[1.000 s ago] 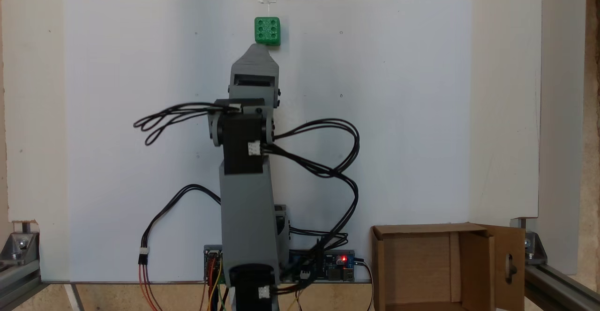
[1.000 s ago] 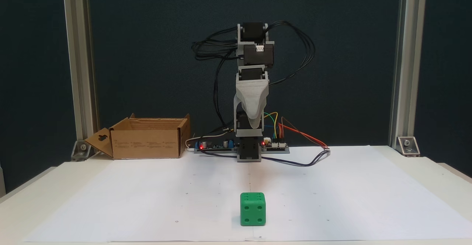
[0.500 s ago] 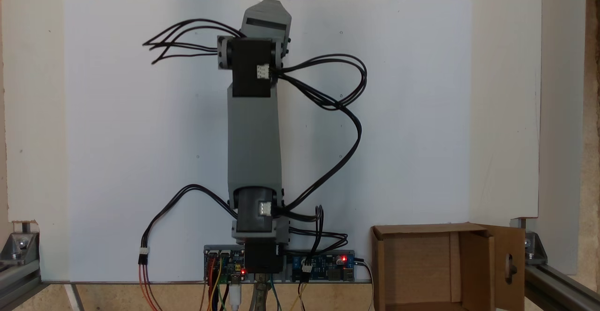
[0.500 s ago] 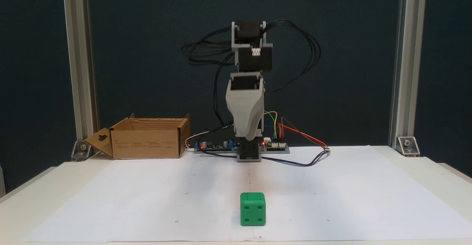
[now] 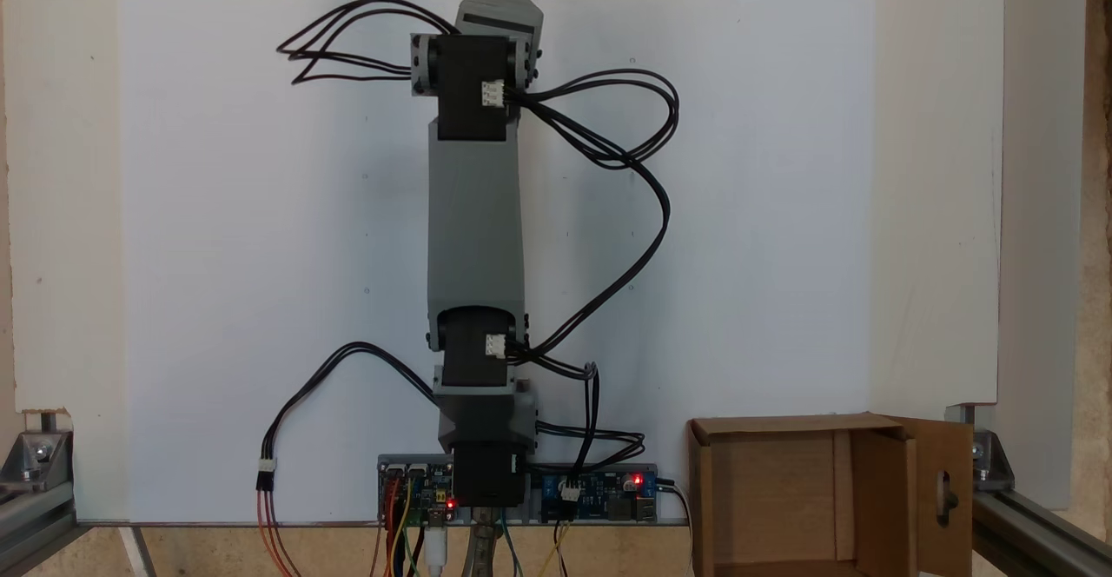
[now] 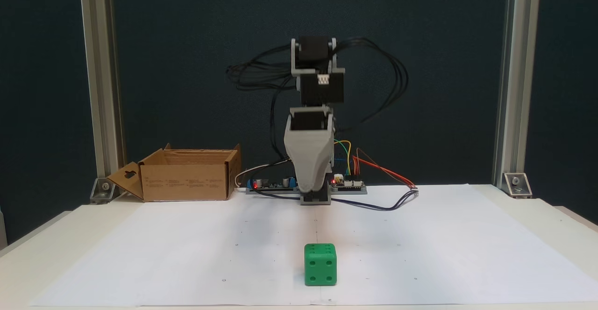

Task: Grasp a green dice and put it in the bin.

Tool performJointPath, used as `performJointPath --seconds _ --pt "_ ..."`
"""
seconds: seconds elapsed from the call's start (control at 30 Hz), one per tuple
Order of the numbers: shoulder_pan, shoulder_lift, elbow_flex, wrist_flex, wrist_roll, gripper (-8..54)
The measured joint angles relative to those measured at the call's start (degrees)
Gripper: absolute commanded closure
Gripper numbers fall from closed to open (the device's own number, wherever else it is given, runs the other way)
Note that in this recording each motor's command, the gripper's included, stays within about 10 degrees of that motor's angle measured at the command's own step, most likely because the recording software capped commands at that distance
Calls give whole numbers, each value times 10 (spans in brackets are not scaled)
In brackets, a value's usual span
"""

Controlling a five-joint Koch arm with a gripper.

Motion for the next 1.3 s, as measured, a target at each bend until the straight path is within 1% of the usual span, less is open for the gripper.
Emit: performJointPath --seconds 0.13,0.37,0.7,1.3 --pt "-1 -26 -45 1 0 29" --pt "-3 -54 -51 1 0 28" --pt "-18 -62 -51 18 -31 22" --pt "-18 -75 -51 18 -31 18"
